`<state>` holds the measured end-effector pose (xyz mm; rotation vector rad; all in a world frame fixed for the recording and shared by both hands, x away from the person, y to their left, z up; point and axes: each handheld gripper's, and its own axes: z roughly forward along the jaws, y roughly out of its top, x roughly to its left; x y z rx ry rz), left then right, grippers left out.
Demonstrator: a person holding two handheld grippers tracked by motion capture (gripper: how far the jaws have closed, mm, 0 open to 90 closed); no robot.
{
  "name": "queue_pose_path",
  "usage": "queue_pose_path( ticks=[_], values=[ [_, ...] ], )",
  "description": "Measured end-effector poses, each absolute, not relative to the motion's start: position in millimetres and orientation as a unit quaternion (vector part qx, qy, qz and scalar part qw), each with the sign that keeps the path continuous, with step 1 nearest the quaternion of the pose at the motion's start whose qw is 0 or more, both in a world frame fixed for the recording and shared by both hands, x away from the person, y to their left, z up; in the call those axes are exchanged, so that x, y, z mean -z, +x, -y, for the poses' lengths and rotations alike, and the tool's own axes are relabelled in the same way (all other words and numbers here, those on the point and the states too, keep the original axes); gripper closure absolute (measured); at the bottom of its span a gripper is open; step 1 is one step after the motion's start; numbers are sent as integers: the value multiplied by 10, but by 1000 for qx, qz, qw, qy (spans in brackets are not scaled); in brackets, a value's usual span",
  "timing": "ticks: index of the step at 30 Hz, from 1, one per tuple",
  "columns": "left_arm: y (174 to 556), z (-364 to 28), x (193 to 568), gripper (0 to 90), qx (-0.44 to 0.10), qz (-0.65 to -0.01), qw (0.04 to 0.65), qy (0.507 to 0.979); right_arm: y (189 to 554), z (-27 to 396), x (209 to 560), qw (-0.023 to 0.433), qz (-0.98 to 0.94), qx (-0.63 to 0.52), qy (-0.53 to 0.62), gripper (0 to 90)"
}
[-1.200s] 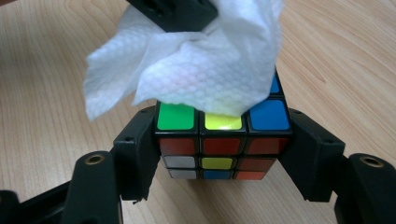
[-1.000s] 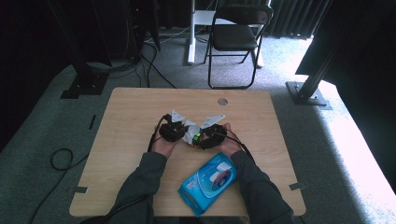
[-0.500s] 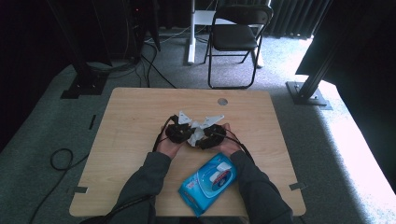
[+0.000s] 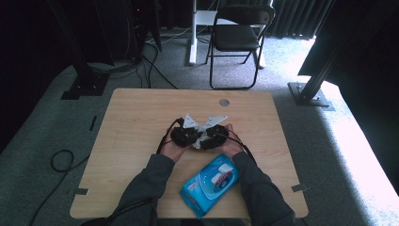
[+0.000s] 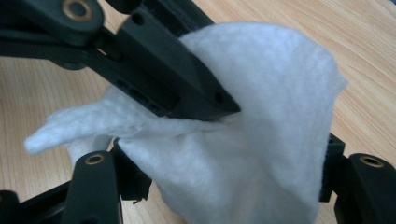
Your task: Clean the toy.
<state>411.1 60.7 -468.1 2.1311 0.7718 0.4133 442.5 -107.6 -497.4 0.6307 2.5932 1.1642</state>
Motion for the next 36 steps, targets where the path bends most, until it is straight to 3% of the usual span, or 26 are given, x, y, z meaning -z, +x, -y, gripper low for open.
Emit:
queue_pose_path(
  ticks=[10,22,36],
  values=[
    [4063,-694,4670,842,-177,-300,397,849,4442,1119,4955,120,-882,-398,223,342],
    [4172,-969,4722,842,-197,-348,377,835,4444,1149,4945,121,-882,-397,223,343],
    [4201,-853,4707,841,-196,-343,381,836,4430,1125,4953,118,-886,-393,217,342]
  ],
)
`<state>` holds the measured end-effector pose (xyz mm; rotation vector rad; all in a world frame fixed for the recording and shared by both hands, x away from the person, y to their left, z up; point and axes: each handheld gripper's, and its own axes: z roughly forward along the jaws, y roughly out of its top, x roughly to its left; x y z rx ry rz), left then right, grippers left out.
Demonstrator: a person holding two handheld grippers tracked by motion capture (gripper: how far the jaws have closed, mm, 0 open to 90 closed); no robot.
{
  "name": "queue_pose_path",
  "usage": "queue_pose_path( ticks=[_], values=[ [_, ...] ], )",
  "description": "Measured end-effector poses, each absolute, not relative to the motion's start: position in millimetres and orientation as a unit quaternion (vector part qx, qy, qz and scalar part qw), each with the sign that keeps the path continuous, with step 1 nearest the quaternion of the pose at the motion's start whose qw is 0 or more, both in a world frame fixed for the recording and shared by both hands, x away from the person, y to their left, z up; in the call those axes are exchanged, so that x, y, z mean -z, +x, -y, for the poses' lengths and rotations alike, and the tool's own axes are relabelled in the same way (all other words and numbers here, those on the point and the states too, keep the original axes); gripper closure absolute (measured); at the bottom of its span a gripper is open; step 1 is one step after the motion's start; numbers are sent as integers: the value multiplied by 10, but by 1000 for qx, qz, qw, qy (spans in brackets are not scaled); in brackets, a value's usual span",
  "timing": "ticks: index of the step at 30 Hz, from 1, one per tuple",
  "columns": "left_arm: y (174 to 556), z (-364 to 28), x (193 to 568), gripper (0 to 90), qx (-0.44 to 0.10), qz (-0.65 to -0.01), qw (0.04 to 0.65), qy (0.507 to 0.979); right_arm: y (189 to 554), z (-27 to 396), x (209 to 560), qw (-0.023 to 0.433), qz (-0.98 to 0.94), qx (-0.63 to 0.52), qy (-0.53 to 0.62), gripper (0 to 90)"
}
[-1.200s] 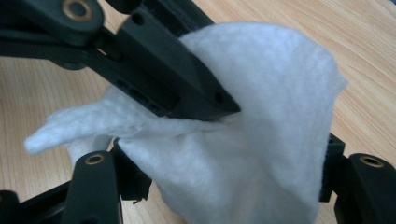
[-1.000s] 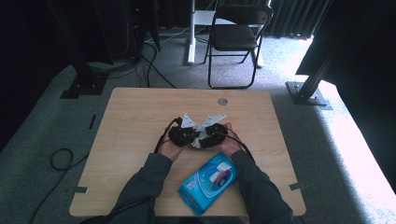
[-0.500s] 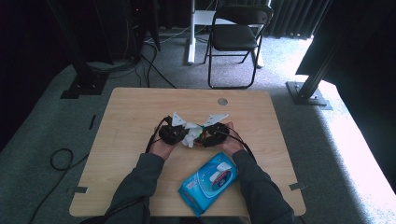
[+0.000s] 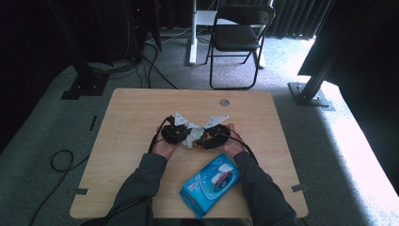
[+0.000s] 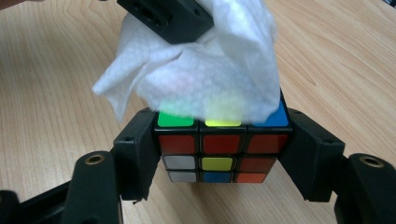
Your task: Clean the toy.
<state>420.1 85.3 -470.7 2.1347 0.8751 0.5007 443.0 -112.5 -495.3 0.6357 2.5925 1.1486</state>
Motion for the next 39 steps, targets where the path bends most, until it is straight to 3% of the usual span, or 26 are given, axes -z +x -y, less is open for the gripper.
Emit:
queue_pose_path(
  ticks=[13,39],
  values=[
    [4121,-642,4664,840,-190,-301,395,847,4426,1134,4945,119,-883,-397,219,342],
    [4264,-1197,4650,841,-219,-375,386,814,4404,1284,4941,123,-876,-408,227,342]
  ],
)
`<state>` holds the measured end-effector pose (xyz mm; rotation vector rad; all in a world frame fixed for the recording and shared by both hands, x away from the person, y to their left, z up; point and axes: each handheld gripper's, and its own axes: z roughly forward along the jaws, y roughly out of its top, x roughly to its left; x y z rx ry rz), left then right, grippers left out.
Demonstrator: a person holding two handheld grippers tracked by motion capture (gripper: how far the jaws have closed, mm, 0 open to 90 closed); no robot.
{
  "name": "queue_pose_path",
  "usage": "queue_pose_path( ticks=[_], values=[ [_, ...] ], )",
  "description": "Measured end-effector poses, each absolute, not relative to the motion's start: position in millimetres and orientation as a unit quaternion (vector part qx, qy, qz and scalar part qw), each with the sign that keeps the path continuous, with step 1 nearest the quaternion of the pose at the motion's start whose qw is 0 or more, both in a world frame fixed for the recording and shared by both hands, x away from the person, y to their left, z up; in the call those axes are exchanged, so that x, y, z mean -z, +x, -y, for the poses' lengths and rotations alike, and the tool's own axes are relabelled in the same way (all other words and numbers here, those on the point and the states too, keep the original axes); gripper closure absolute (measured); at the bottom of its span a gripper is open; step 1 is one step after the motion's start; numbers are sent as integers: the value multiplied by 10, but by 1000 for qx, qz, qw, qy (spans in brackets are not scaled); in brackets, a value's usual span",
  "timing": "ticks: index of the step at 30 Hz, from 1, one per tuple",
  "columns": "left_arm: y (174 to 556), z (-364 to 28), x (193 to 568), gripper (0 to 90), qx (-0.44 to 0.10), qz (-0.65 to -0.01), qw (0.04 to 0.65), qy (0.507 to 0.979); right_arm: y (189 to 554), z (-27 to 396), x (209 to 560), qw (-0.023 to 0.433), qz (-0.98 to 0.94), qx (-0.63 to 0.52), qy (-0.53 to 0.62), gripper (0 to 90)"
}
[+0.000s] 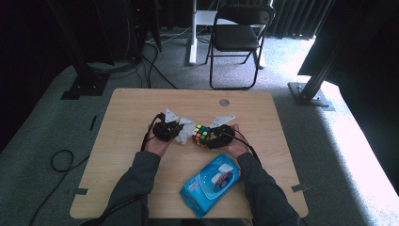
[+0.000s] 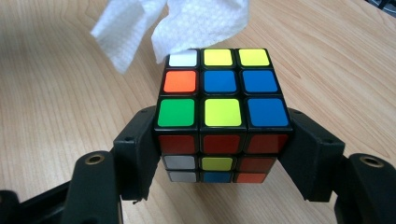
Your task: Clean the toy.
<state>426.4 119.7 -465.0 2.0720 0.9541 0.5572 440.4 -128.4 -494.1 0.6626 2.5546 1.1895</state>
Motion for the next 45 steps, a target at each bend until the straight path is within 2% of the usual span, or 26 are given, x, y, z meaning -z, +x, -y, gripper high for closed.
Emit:
queue_pose_path(
  ticks=[19,36,45],
  values=[
    [4253,-1132,4684,840,-196,-355,398,823,4366,1227,4841,125,-873,-422,209,342],
    [4235,-1111,4775,841,-189,-338,379,840,4365,1234,4779,125,-869,-433,205,342],
    [4252,-1152,4727,841,-167,-343,420,823,4353,1227,4787,116,-872,-432,198,342]
  ],
)
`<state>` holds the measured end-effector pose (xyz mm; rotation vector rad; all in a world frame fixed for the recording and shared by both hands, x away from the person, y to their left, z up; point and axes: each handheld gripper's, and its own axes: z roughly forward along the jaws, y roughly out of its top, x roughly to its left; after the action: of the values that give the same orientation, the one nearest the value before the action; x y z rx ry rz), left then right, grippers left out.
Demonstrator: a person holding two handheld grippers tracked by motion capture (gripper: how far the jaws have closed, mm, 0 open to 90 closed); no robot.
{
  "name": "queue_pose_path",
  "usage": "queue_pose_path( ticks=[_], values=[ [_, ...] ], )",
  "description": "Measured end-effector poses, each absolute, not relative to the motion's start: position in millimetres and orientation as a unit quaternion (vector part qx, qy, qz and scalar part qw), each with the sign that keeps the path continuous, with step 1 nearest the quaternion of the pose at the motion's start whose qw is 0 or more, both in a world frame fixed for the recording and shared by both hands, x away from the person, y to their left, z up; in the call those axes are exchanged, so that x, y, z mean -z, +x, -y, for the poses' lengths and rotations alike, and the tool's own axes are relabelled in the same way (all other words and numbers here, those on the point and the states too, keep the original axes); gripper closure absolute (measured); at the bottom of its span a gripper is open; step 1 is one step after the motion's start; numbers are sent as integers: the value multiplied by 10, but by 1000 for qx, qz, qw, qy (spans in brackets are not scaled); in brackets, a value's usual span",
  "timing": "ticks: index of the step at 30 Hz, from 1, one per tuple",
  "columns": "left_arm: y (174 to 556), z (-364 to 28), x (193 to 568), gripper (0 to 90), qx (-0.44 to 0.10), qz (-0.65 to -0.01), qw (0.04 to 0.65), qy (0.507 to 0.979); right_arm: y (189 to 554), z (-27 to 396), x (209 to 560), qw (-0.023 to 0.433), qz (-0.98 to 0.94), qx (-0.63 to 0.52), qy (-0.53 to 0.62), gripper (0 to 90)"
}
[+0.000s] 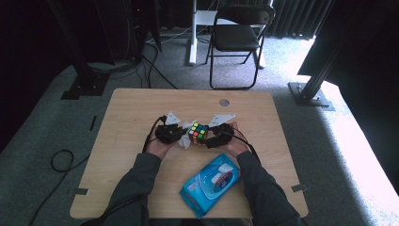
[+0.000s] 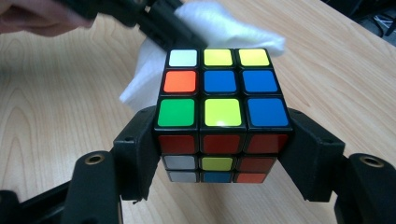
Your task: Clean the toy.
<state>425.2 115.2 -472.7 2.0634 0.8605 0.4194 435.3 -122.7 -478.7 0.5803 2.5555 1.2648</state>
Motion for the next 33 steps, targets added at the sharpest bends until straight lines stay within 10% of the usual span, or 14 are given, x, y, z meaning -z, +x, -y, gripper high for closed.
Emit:
queue_pose_path(
  ticks=[33],
  values=[
    [4278,-1089,4806,841,-159,-361,427,814,4316,1189,4770,118,-872,-436,189,342]
  ],
)
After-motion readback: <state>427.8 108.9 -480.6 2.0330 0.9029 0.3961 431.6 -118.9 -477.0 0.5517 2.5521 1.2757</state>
